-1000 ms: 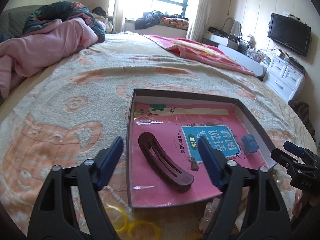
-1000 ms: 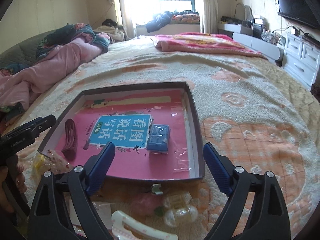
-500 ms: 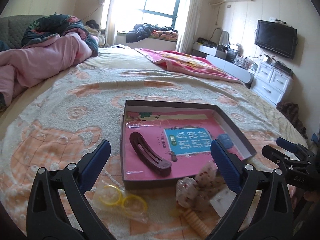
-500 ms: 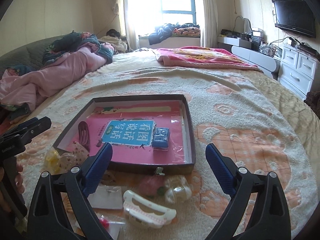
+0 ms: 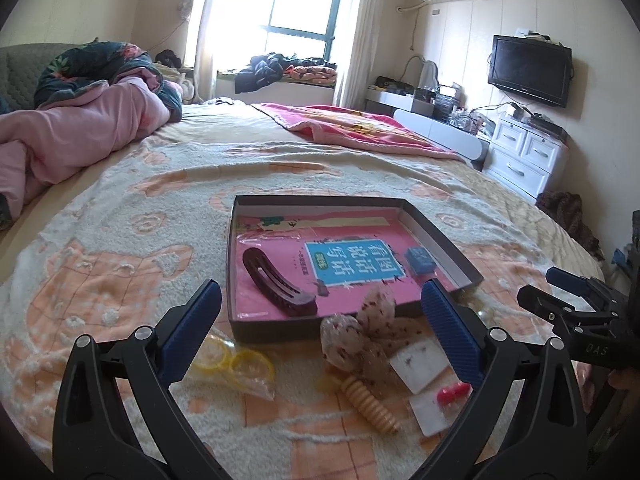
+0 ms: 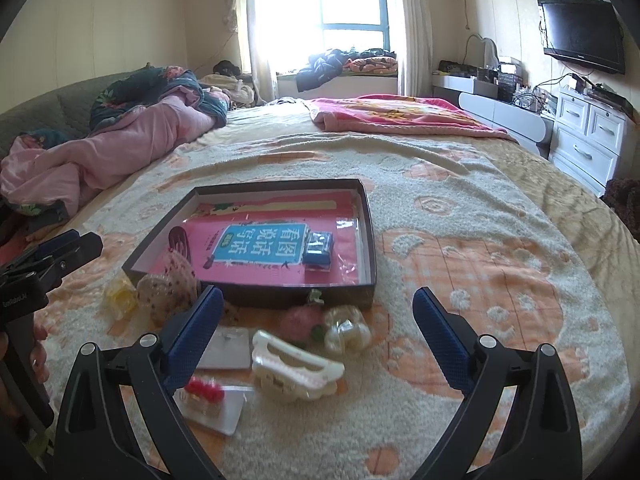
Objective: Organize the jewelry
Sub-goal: 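Withdraw both open tools from the tray toward the remaining jewelry, then grasp the floral fabric bow with left tool while right tool grasps the white claw clip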
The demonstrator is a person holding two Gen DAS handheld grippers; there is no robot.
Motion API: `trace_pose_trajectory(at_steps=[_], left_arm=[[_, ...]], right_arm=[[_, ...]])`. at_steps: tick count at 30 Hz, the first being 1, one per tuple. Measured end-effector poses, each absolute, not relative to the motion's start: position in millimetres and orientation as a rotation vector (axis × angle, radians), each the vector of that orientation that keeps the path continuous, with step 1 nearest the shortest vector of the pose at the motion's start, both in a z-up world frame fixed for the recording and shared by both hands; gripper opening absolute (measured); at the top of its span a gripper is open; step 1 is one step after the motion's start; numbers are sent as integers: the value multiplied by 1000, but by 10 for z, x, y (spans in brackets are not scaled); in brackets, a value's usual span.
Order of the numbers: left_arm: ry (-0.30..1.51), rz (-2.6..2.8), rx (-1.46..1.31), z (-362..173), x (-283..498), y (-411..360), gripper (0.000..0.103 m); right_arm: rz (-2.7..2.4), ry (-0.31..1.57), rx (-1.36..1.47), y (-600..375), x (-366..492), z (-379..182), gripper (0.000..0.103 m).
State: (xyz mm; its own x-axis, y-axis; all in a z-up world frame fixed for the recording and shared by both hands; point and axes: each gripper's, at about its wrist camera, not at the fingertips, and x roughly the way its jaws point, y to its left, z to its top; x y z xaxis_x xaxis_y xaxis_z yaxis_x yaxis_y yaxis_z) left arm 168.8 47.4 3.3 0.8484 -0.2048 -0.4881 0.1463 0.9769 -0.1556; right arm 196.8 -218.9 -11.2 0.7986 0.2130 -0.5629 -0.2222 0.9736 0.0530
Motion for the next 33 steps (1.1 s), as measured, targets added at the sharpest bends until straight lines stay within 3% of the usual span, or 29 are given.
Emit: trace_pose_trajectory(at_steps=[18,29,33], left_arm=[[628,-227,-58,-318,1387,460,92],[711,-245,-83,-513,1741,376,91],[711,-260,-102,-517,1840,342,85]], right_arm=[[241,677,-47,-2163,1632,-255,93],[186,779,-1,-2055,1870,-479,93],[181,822,33,-2022,1982,-593,93]])
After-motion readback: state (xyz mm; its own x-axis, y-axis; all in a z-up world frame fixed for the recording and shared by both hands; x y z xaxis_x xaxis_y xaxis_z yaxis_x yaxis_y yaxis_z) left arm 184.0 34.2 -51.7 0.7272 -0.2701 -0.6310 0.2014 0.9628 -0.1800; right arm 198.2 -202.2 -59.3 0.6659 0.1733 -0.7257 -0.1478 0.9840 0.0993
